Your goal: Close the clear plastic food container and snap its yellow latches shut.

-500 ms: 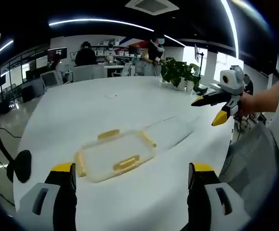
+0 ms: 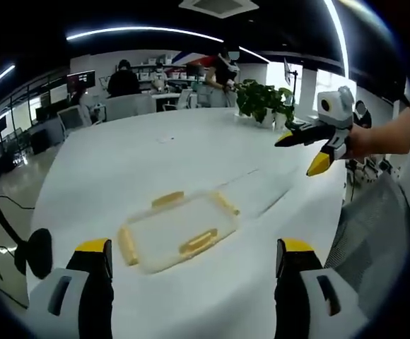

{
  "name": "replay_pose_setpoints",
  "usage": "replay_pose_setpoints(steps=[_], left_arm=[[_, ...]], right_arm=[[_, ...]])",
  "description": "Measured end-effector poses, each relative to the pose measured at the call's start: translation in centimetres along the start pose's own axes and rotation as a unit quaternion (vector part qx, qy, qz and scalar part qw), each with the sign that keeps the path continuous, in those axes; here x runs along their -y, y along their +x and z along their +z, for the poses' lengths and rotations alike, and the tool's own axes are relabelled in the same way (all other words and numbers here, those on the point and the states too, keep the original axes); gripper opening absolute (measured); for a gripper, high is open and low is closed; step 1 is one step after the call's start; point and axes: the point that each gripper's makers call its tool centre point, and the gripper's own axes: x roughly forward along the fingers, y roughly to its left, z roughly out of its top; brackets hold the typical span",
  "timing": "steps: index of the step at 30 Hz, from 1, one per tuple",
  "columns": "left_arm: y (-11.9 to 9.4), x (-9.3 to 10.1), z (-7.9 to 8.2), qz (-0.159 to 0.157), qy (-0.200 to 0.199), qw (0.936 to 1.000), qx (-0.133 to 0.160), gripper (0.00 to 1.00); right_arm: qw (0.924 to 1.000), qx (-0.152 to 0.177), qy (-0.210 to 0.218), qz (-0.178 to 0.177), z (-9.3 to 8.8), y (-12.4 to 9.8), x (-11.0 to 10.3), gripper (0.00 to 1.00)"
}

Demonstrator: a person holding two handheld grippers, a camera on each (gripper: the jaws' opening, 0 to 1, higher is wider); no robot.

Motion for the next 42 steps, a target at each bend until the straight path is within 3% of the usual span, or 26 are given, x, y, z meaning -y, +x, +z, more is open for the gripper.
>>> replay_pose_setpoints(steps=[23, 42], left_arm=[[1.3, -1.4, -0.2, -0.023, 0.034, 0.9989, -0.021, 0.96], [2.8, -2.4, -0.6, -0.057, 0.092, 0.9924, -0.058, 0.96]], right_arm=[[0.9983, -0.025, -0.038, 0.035, 0.9, 2.9, -0.9, 0.74], [0.9914, -0.062, -0.096, 0.063, 1.2, 5.0, -1.4, 0.73]])
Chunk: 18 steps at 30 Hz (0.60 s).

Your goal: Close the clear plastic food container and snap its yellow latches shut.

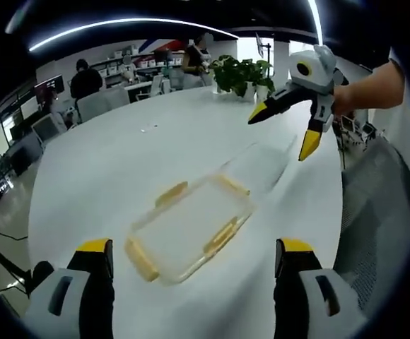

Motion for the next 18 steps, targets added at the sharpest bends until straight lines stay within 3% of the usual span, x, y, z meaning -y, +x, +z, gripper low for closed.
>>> replay_pose_setpoints(steps=[18], left_arm=[[0.5, -1.5, -1.3, -0.018, 0.063, 0.9968, -0.045, 0.95]], right_arm=[[0.9973, -0.039, -0.058, 0.024, 0.7, 2.5, -0.2, 0.73]])
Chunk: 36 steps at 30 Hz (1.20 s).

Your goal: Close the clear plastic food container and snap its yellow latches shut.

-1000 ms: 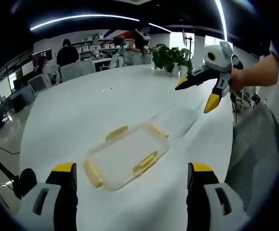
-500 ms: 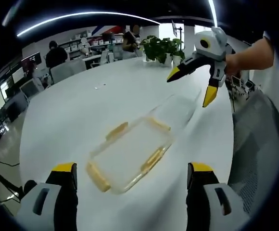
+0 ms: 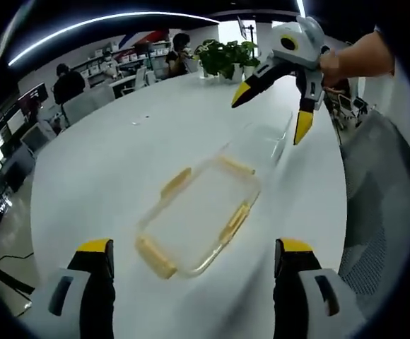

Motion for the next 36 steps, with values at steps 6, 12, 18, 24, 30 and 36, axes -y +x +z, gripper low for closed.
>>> replay_pose_setpoints(steps=[6, 12, 18, 24, 30, 36], left_arm=[[0.2, -0.2, -0.5, -0.007, 0.011, 0.9999, -0.010, 0.94], [0.6, 0.0, -0.9, -0.020, 0.028, 0.9991, -0.024, 0.94], [1.2, -0.1, -1.2, -0.030, 0.047, 0.9978, -0.036, 0.94], [1.4, -0.3, -1.4, -0.038, 0.070, 0.9956, -0.050, 0.93], [1.5, -0.7, -1.8, -0.047, 0.091, 0.9925, -0.066, 0.93], [1.8, -0.9, -2.5, -0.061, 0.110, 0.9888, -0.080, 0.93]], right_arm=[[0.9998, -0.011, -0.010, 0.014, -0.1, 0.7, -0.2, 0.73], [0.9992, -0.023, -0.018, 0.026, -0.1, 1.5, -0.3, 0.72], [0.9980, -0.038, -0.033, 0.039, 0.0, 2.4, -0.4, 0.72], [0.9964, -0.053, -0.041, 0.052, -0.1, 3.2, -0.3, 0.70], [0.9945, -0.067, -0.051, 0.062, -0.1, 3.8, -0.1, 0.70], [0.9919, -0.082, -0.061, 0.075, -0.3, 4.5, -0.3, 0.69]])
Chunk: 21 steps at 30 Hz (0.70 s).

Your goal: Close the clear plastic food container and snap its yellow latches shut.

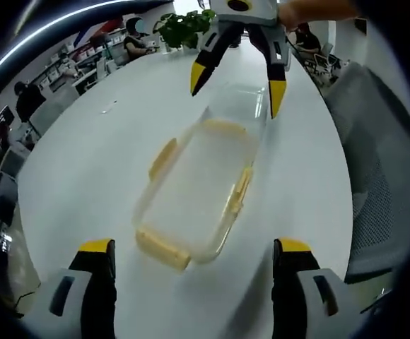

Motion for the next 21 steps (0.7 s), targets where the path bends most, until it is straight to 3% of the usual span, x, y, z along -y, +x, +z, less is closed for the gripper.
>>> replay_pose_setpoints(steps=[21], left_arm=[[0.7, -1.3, -1.3, -0.026, 0.063, 0.9968, -0.040, 0.91]], right_arm=[[0.9978, -0.052, -0.025, 0.032, -0.8, 2.6, 0.0, 0.69]])
